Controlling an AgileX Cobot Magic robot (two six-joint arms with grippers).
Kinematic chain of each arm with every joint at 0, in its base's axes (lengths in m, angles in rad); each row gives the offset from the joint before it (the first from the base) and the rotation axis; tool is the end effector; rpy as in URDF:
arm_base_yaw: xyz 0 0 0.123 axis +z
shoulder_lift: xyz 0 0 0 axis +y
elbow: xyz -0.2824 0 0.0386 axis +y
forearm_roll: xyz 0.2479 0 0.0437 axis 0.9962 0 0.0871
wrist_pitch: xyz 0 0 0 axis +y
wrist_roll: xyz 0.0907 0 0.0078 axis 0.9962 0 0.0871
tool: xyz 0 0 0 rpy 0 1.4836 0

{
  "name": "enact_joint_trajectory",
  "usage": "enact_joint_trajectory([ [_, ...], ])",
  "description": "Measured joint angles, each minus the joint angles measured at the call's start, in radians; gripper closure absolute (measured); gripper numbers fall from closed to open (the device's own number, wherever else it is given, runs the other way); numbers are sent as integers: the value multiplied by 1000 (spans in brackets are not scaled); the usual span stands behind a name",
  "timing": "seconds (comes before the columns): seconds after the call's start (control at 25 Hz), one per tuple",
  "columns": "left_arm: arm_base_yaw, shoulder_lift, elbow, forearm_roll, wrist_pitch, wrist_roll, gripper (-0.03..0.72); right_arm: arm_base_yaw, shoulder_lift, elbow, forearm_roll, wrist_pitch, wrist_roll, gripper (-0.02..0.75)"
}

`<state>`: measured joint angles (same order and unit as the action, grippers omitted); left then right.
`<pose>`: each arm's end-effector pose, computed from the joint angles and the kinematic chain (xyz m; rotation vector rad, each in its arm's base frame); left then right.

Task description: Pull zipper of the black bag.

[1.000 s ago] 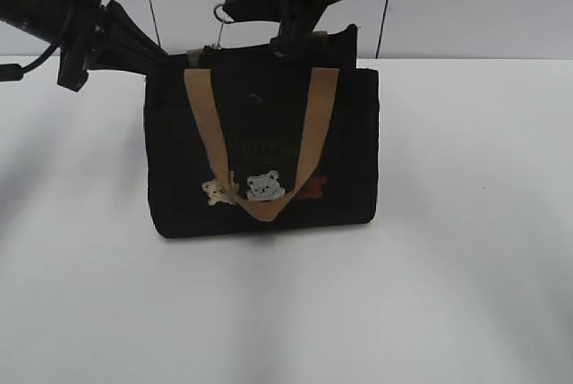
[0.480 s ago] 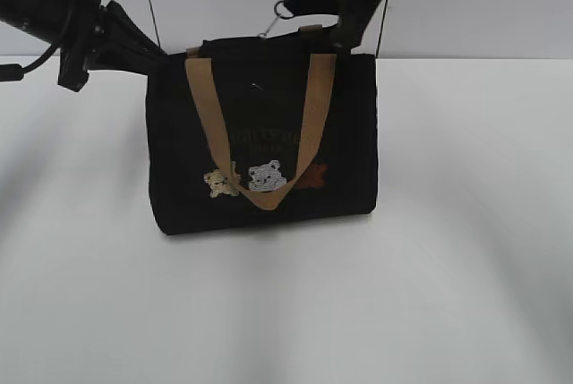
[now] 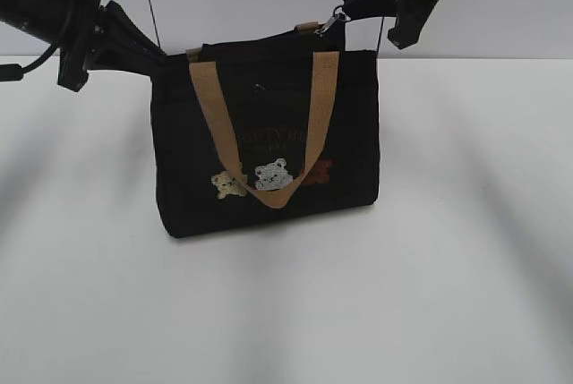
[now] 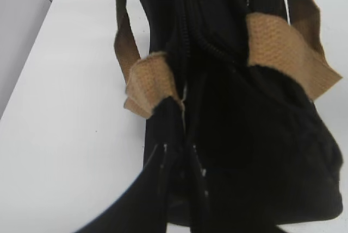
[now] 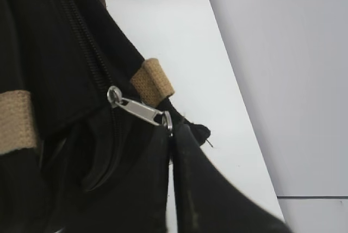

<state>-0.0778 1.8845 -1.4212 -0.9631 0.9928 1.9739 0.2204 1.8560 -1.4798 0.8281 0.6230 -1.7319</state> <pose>0.3892 -0.0932 0.2493 1.6391 1.6267 -0.4263 0.4048 0.1309 0.2772 -1.4575 1.6850 0.0881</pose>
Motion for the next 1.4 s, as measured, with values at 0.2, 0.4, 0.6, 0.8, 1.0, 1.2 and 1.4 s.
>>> enact_joint_trajectory([
  [0.2,0,0,0,-5,0,-3,643,0,-2,0,2,22,2,749],
  [0.4,3,-2,0,-42,-4,-139,457,-2,-38,0,19,43,2,440],
  [0.6,3,-74,1,-30,-67,-363,207,-3,-117,0,21,48,70,249],
  [0.8,3,-257,1,179,-227,-803,176,-3,-248,0,7,48,269,244],
  [1.0,3,-425,1,703,-216,-1443,174,-3,-382,-1,-205,101,719,243],
  [1.2,5,-544,1,987,5,-1764,174,-3,-458,-1,-636,318,1181,243],
  [1.4,5,-608,5,1033,199,-1845,174,-5,-486,-1,-864,568,1490,243],
])
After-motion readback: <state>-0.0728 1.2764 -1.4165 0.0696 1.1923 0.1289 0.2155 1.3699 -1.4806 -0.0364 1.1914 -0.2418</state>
